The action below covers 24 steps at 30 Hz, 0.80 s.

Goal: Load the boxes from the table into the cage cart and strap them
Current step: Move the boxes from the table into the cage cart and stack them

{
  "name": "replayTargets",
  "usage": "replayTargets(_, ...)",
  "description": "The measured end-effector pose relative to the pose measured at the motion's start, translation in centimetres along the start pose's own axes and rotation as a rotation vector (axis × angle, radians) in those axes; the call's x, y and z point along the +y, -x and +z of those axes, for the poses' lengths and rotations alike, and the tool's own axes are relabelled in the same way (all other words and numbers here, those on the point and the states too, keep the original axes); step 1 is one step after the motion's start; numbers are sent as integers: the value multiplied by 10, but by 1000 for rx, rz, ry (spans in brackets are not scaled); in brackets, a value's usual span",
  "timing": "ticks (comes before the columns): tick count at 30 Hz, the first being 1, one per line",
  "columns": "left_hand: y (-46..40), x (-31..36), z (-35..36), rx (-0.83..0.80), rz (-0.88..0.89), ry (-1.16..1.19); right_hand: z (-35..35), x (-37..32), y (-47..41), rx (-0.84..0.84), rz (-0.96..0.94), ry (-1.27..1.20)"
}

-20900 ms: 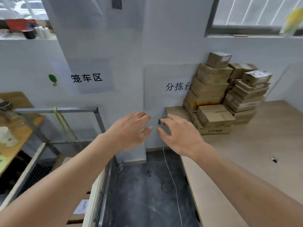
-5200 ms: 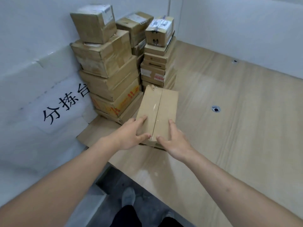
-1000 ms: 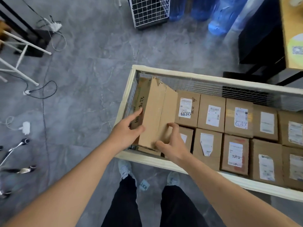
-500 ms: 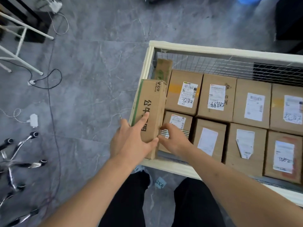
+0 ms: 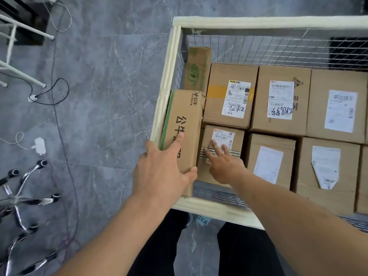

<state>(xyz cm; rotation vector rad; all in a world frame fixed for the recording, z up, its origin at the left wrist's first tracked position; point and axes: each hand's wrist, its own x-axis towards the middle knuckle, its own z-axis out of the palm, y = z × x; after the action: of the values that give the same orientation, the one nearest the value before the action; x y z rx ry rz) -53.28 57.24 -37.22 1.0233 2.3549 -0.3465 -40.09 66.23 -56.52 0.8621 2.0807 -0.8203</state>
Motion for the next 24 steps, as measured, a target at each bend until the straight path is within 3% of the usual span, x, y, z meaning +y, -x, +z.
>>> replayTargets(7, -6, 9, 24, -66, -14, -2, 0, 14, 5, -13, 8, 36)
replayTargets(16, -11, 15, 29, -109, -31, -36, -36, 18, -14, 310, 23, 20)
replayTargets(24, -17, 17, 34, -133, -50, -50, -37, 47, -30, 321, 53, 12)
